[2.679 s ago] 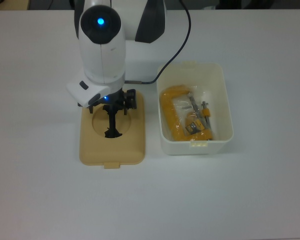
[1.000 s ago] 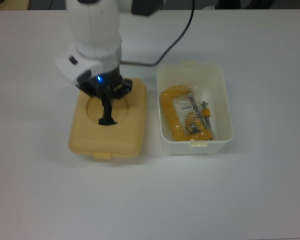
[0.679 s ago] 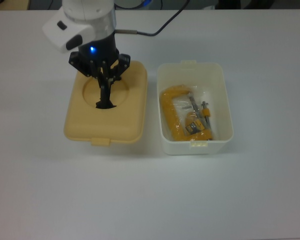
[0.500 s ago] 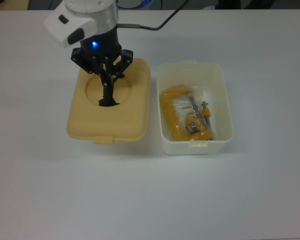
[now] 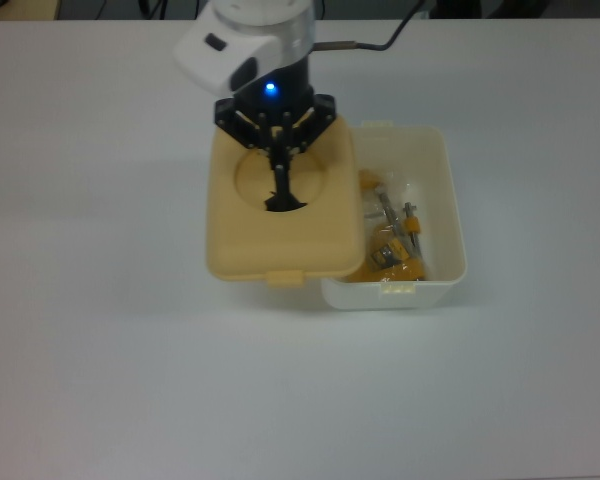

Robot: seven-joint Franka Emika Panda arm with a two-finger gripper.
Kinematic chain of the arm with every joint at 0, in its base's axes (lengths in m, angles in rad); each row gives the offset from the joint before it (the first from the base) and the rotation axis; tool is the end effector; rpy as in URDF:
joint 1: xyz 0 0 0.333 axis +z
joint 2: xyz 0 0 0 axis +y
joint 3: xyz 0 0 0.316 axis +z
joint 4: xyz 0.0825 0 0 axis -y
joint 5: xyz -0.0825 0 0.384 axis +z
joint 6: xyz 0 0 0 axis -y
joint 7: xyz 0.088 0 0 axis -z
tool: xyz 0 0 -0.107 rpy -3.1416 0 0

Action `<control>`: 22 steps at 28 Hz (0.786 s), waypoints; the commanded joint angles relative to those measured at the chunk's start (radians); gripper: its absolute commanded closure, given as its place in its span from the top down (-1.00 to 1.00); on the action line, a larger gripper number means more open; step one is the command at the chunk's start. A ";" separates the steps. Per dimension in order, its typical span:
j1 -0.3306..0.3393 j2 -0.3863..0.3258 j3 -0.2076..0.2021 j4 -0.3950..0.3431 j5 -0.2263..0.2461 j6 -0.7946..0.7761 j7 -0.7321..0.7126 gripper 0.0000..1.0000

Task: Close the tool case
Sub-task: 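Lift the lid by its handle and carry it over the white box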

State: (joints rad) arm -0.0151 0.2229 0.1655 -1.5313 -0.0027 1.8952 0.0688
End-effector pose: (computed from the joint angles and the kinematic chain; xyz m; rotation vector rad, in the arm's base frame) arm 0.6387 0.0863 0.5422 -3.0829 -0.1166 -0.2156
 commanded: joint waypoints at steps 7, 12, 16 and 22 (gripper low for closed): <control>0.099 -0.013 0.000 0.014 0.003 -0.021 0.069 -1.00; 0.135 -0.004 0.002 0.014 -0.014 -0.019 0.092 -1.00; 0.165 0.009 0.000 0.016 -0.020 -0.018 0.112 -1.00; 0.198 0.027 0.000 0.017 -0.045 -0.016 0.151 -1.00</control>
State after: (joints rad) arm 0.1526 0.2388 0.1718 -1.5224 -0.0182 1.8952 0.1769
